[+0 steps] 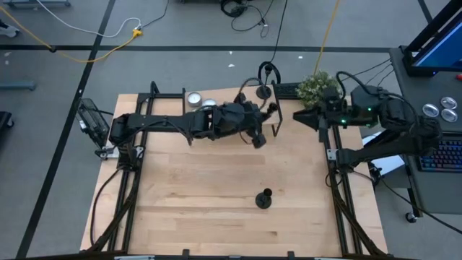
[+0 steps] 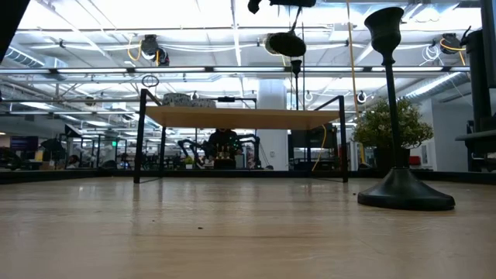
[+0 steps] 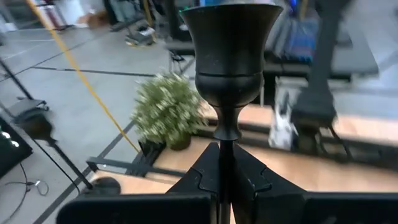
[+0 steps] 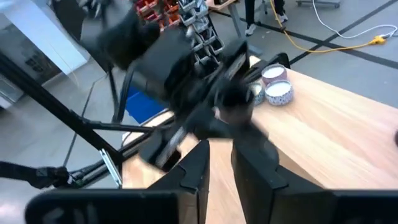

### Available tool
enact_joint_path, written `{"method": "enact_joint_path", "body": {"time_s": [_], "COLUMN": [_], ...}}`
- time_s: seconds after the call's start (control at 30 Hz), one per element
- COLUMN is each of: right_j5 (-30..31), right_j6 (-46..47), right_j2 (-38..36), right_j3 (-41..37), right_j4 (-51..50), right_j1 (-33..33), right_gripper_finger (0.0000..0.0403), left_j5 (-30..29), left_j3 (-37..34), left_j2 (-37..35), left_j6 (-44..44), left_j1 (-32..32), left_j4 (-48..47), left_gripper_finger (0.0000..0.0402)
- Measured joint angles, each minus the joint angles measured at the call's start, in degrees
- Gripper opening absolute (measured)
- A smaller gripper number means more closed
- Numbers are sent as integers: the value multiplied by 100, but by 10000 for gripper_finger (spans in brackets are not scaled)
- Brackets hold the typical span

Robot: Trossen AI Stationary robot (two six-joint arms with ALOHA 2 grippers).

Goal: Pick & Place candle stick holders
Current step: Put the top black candle holder on the shelf aligned with the black candle holder

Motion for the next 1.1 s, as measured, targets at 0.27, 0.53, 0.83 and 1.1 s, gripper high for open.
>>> {"method": "enact_joint_path", "body": {"time_s": [0.27,0.53,0.83,1.1], "right_j5": [-2,-20,-24,-43], "right_j6": [-196,-266,-596,-854], "right_j2": [-505,-877,-1102,-1152], "right_j3": [-475,-871,-904,-904], "right_j4": [-2,-11,16,9], "right_j1": [0,2,2,2], "right_gripper_finger": [36,22,18,18], "left_j5": [-278,-326,-259,-265], "left_j3": [2,-2,-2,-2], "left_j2": [369,984,1304,1608], "left_j6": [-353,-479,-834,-856], "left_j1": [373,795,1212,1295], "left_j4": [1263,2127,2528,2917], "left_gripper_finger": [10,10,10,10]}}
